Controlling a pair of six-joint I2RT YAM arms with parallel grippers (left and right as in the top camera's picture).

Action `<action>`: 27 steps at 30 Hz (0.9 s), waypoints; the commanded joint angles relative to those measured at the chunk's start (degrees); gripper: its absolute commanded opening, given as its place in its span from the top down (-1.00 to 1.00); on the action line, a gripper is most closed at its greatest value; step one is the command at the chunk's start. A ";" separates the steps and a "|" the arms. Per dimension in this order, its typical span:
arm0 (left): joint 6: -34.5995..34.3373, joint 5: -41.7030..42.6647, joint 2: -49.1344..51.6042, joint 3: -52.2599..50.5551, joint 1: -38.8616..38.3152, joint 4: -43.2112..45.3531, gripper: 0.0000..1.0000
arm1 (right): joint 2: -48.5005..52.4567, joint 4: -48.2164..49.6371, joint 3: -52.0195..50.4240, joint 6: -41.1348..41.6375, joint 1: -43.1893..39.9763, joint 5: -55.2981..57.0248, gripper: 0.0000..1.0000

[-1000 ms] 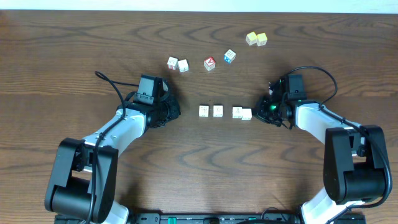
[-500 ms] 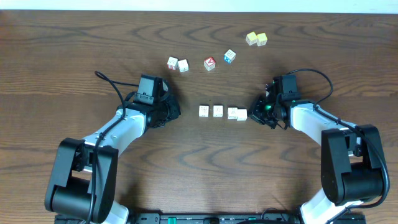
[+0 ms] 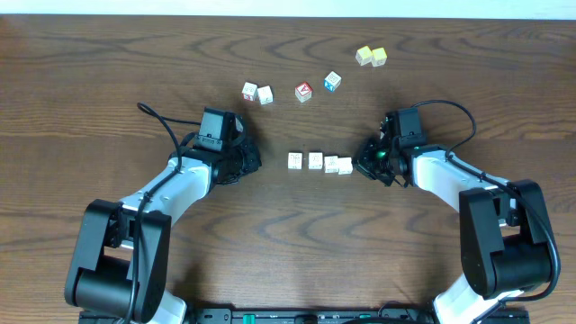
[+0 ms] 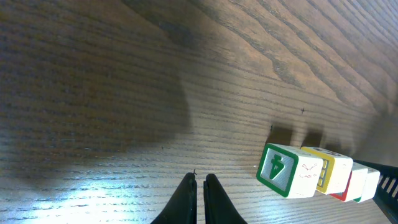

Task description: Lift 4 blocks

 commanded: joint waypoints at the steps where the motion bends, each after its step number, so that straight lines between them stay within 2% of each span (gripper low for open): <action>1: 0.94 -0.52 0.46 -0.04 -0.02 -0.07 0.84 | 0.98 -0.28 -0.57 1.07 0.83 2.97 0.98; 8: 0.94 -0.55 0.46 -0.04 -0.02 -0.07 0.84 | 0.96 -0.33 -0.57 2.86 2.23 3.02 0.98; 15: 0.94 -0.55 0.46 -0.04 -0.02 -0.07 0.84 | 0.98 -0.31 -0.57 8.37 4.39 4.46 0.98; 27: 0.96 -0.55 0.46 -0.04 -0.02 -0.07 0.84 | 0.94 -0.04 -0.52 8.48 4.66 6.69 0.98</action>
